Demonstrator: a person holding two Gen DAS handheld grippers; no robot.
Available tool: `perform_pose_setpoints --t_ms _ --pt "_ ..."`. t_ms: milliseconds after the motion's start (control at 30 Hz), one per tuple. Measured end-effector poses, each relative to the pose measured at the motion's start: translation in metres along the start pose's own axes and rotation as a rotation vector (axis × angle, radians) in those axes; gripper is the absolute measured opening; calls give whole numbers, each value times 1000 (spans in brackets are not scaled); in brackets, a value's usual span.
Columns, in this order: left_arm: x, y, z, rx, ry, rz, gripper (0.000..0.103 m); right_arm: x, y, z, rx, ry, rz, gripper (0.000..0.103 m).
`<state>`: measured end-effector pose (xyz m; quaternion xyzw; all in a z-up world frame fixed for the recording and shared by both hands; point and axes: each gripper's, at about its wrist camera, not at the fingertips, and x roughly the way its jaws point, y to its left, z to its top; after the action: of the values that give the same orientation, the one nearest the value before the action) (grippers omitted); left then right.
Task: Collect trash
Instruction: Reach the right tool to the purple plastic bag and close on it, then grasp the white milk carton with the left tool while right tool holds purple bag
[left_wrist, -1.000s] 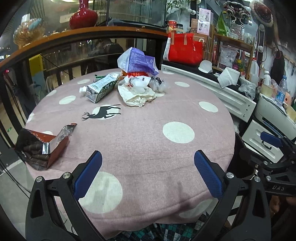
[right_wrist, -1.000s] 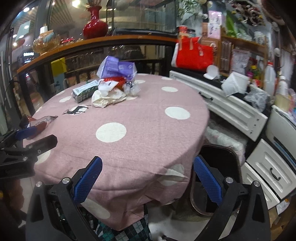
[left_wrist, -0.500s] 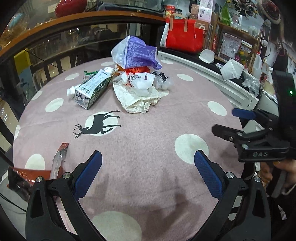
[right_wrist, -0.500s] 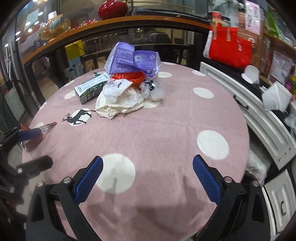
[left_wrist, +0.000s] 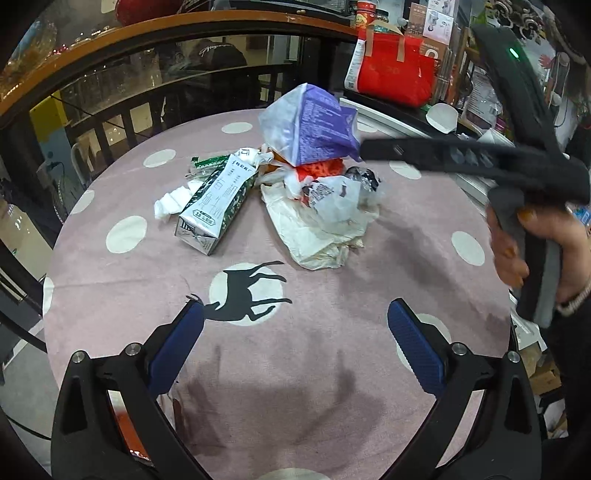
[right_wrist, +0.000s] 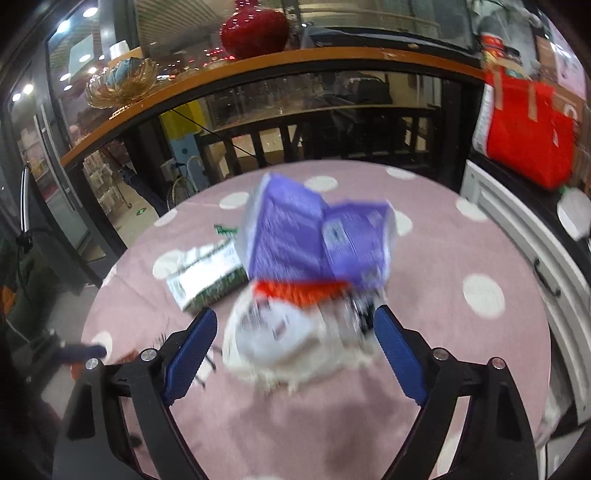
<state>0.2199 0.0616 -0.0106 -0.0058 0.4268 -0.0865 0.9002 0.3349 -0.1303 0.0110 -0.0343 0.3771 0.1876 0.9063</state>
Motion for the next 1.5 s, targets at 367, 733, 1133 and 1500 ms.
perform_pose_setpoints --t_ms 367,733,1133,1500 --pt "17 37 11 -40 63 -21 98 63 -6 34 21 45 -2 20" --pt "44 61 56 42 76 58 98 34 -5 25 1 -37 21 3" --pt "127 69 91 148 214 189 80 -20 -10 11 -2 -109 30 3" --pt "125 67 94 118 172 194 56 -50 -28 -17 50 -142 11 3"
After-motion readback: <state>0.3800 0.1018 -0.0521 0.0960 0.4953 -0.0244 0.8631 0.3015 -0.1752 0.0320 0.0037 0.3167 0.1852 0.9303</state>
